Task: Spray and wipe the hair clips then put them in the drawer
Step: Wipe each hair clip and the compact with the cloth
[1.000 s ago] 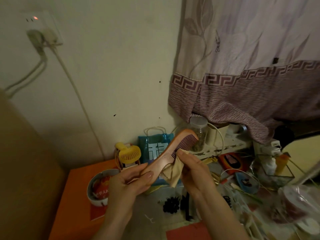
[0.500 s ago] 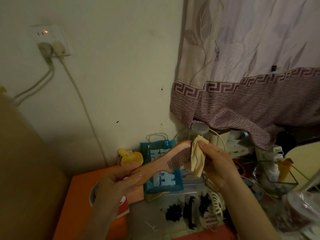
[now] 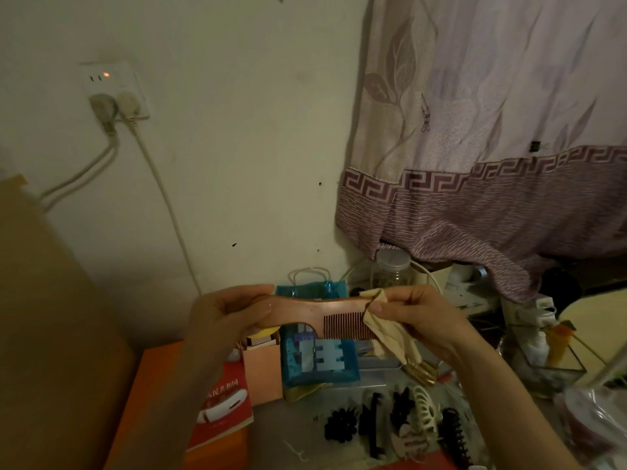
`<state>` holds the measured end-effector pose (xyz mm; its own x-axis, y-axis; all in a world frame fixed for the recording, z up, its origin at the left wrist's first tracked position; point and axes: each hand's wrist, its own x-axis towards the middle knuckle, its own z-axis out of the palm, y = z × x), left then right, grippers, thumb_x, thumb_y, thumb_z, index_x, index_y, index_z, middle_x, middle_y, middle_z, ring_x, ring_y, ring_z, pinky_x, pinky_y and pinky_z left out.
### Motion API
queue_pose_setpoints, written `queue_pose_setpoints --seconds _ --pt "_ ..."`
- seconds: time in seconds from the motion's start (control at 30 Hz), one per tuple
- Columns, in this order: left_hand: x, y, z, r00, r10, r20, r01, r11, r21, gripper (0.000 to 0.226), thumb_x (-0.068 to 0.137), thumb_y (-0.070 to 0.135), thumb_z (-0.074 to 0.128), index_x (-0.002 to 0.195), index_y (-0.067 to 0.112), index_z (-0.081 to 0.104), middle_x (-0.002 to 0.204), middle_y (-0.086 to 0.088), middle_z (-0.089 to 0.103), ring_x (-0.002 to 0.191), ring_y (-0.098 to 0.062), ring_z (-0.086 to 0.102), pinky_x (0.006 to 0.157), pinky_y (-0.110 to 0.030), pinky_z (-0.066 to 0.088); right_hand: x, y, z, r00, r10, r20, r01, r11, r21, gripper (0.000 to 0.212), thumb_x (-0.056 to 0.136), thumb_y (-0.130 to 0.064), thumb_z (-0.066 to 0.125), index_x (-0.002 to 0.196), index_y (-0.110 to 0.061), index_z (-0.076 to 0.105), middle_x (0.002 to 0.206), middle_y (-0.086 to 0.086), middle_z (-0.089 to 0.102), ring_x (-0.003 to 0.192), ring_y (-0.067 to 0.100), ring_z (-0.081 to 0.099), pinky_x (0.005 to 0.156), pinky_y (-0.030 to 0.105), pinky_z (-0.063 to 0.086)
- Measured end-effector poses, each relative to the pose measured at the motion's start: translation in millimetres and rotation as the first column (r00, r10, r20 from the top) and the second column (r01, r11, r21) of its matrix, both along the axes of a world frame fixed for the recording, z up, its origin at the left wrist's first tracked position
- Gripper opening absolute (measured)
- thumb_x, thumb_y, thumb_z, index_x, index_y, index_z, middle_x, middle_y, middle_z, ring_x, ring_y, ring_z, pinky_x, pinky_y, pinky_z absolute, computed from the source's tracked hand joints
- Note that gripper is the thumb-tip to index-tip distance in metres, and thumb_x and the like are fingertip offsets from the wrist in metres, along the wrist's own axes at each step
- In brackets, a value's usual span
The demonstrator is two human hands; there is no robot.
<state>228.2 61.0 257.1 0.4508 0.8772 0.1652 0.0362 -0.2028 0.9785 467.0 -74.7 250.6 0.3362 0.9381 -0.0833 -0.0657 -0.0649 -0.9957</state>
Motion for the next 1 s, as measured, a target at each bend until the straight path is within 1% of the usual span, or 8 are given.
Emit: queue_pose_setpoints --seconds 0.13,0.23,0.33,0.43,0.6,0.77,0.87,1.0 --pt "-0.5 8.8 14.5 0.99 -0.088 -0.111 0.098 0.991 0.089 0.019 0.082 0.008 0.068 0.089 0.025 0.073 0.084 0.006 0.074 0.08 -0.014 0.07 0.063 -0.021 0.055 -1.4 -1.7 1.8 0.994 0.071 0.086 -0.072 0.997 0.004 0.021 0.068 -0.015 0.071 0.086 -0.006 0.076 0.071 0.011 0.071 0.058 0.016 0.065 0.059 0.025 0.054" --pt "2.2 16.7 28.8 0.965 -0.153 -0.211 0.197 0.959 0.204 0.022 0.082 0.005 0.068 0.087 0.026 0.072 0.081 0.014 0.072 0.079 -0.003 0.069 0.061 -0.014 0.054 -2.3 -2.2 4.4 0.979 0.132 0.156 -0.131 0.991 -0.014 0.022 0.07 -0.017 0.072 0.088 -0.004 0.075 0.078 0.015 0.071 0.065 0.02 0.065 0.063 0.026 0.053" --pt "8.0 23.4 41.6 0.948 -0.205 -0.245 0.264 0.934 0.239 0.023 0.083 0.003 0.067 0.089 0.024 0.072 0.088 0.009 0.072 0.081 -0.005 0.069 0.063 -0.016 0.055 -7.2 0.8 4.9 0.957 0.182 0.226 -0.178 0.983 -0.036 0.017 0.072 -0.014 0.072 0.086 -0.006 0.075 0.087 0.017 0.072 0.073 0.021 0.066 0.068 0.025 0.054" --pt "15.4 27.4 49.9 0.933 -0.23 -0.276 0.302 0.919 0.252 0.021 0.085 0.006 0.066 0.093 0.025 0.072 0.089 0.008 0.071 0.079 -0.003 0.069 0.06 -0.016 0.055 -12.8 3.8 2.4 0.953 0.211 0.217 -0.206 0.977 -0.044 0.027 0.07 -0.017 0.073 0.091 -0.001 0.074 0.093 0.021 0.072 0.076 0.022 0.068 0.068 0.025 0.056" --pt "28.6 26.8 53.1 0.944 -0.234 -0.234 0.284 0.936 0.208 0.019 0.084 0.008 0.068 0.089 0.026 0.072 0.087 0.0 0.073 0.075 -0.013 0.07 0.059 -0.019 0.056 -24.0 8.2 -3.3 0.959 0.218 0.18 -0.226 0.974 0.026 0.029 0.071 -0.017 0.072 0.094 0.002 0.073 0.095 0.022 0.072 0.081 0.026 0.068 0.073 0.029 0.057" --pt "37.5 21.7 49.3 0.946 -0.238 -0.219 0.281 0.94 0.193 0.018 0.084 0.011 0.069 0.087 0.029 0.071 0.082 0.005 0.073 0.073 -0.008 0.071 0.057 -0.016 0.053 -32.5 12.1 -6.2 0.969 0.191 0.156 -0.204 0.976 0.071 0.018 0.075 -0.011 0.072 0.09 0.0 0.074 0.084 0.011 0.075 0.071 0.014 0.07 0.063 0.02 0.053" --pt "42.9 17.5 47.7 0.951 -0.25 -0.183 0.281 0.945 0.169 0.017 0.082 0.011 0.071 0.085 0.027 0.072 0.071 0.007 0.074 0.07 -0.006 0.071 0.054 -0.015 0.052 -37.1 14.3 -8.8 0.981 0.158 0.11 -0.168 0.981 0.095 0.01 0.08 -0.002 0.07 0.088 0.002 0.073 0.081 0.01 0.074 0.069 0.015 0.07 0.062 0.021 0.053" --pt "48.6 12.3 45.4 0.954 -0.265 -0.143 0.285 0.947 0.146 0.015 0.081 0.01 0.072 0.087 0.024 0.072 0.069 0.008 0.073 0.068 -0.005 0.07 0.053 -0.013 0.05 -45.9 17.5 -9.9 0.991 0.111 0.078 -0.12 0.986 0.112 0.011 0.079 -0.002 0.07 0.089 0.004 0.072 0.082 0.012 0.073 0.07 0.016 0.069 0.062 0.022 0.054"
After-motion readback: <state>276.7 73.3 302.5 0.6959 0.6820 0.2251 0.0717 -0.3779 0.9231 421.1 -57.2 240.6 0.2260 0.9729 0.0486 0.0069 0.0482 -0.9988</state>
